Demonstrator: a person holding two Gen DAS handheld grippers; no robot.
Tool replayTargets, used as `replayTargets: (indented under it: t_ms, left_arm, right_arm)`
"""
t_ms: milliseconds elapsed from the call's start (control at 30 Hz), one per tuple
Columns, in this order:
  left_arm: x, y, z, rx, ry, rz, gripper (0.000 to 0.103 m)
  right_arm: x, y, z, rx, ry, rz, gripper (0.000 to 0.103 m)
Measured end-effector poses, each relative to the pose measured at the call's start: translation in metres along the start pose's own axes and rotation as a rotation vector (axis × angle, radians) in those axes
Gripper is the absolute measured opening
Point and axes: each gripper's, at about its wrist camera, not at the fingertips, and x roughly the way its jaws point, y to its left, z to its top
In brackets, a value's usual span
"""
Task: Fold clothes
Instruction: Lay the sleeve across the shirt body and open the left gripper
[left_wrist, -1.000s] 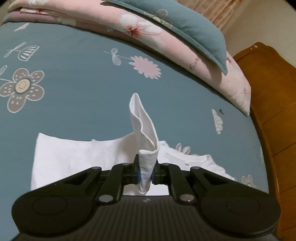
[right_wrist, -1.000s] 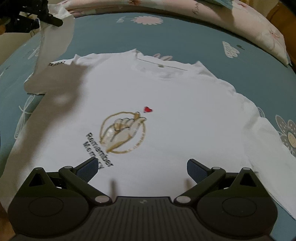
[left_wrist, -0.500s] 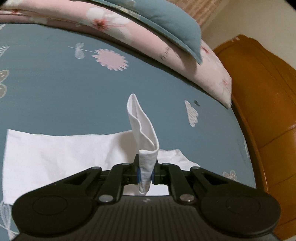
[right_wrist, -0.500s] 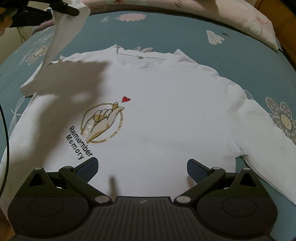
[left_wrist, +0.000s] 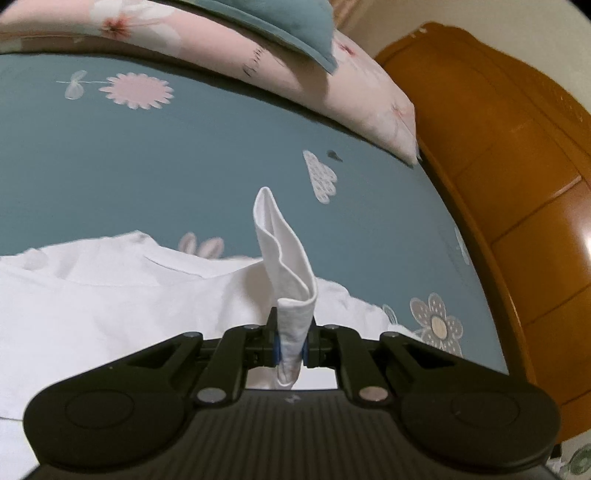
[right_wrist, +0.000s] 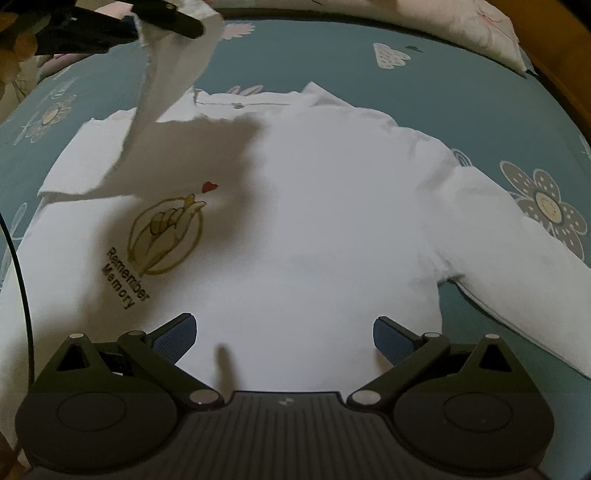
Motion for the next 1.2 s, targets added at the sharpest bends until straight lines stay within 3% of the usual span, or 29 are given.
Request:
replayTargets:
  t_ms: [600, 1200]
  left_arm:
    - [0.056, -0.041, -0.033, 0.177, 0.096, 0.080, 0.008]
    - [0.088, -0.060, -0.045, 0.249, 0.141, 0.080, 0.008]
  right_arm:
    - [0.002, -0.017, -0.005, 0.057, 0.004, -0.053, 0.103]
    - [0.004, -0.032, -0.013, 0.114, 0.024, -0.092, 0.103]
